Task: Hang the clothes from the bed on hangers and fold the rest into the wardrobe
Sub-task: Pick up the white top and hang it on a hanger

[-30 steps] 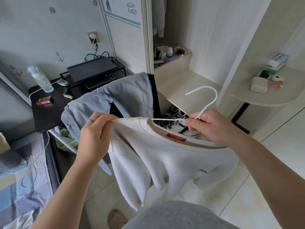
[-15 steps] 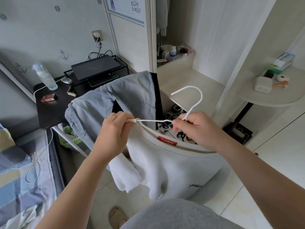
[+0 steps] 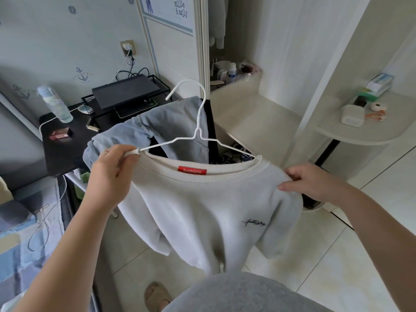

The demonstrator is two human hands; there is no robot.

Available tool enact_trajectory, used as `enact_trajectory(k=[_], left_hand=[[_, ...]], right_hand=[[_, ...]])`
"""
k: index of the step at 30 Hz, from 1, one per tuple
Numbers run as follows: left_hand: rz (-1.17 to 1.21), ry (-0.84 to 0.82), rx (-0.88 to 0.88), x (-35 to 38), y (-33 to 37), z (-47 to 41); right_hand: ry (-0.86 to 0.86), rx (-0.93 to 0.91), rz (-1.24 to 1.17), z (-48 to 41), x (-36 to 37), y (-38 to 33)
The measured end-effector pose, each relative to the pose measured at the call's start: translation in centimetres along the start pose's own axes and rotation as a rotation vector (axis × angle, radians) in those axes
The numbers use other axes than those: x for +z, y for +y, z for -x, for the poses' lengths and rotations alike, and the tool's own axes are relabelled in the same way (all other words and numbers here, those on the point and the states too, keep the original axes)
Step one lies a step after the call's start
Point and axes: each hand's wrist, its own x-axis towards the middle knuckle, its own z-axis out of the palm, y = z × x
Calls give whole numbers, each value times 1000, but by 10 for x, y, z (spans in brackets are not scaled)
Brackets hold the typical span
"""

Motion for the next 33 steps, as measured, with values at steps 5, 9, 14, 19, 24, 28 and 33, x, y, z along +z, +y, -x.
enact_trajectory(k=[5, 9, 14, 19, 24, 28, 33], left_hand=[[-69, -67, 45, 6, -9, 0], [-129, -140, 100, 12, -5, 2], [40, -28, -70, 19, 3, 5], [145, -4, -100, 22, 11, 7], [133, -26, -91, 27, 13, 5], [152, -66, -90, 35, 17, 1], [221, -192, -52, 57, 30, -4]], right_hand=[[247, -55, -123, 1, 0, -9], [370, -139, -289, 3, 3, -23], [376, -304, -206, 6, 9, -31], [378, -267, -190, 1, 14, -15], [435, -330, -176, 0, 19, -4], [436, -342, -110, 6, 17, -3], [315, -401, 144, 24, 15, -7]])
